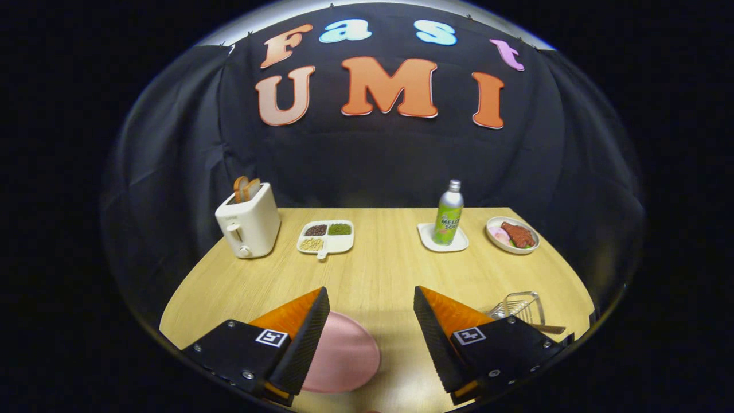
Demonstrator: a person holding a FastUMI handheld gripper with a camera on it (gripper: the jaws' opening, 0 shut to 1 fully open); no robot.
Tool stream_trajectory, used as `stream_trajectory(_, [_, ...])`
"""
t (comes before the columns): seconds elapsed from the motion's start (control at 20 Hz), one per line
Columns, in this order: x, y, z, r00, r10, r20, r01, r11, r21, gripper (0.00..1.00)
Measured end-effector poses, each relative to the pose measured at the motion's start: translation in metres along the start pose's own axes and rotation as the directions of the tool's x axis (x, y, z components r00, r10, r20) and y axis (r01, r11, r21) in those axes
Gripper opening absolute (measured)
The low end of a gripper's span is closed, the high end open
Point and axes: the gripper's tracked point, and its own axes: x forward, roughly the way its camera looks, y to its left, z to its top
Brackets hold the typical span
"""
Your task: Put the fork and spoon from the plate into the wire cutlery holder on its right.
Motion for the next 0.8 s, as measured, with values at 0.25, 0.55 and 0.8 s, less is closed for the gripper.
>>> stream_trajectory(0.25, [0.015, 0.048, -0.039, 0.993, 0.041, -0.106, -0.040, 0.999, 0.020, 0.89])
stream_trajectory(0.55, [0.020, 0.075, -0.088, 0.973, 0.032, -0.229, -0.031, 0.999, 0.006, 0.89])
stream_trajectory(0.8, [0.024, 0.096, -0.130, 0.944, 0.035, -0.328, -0.040, 0.999, -0.006, 0.89])
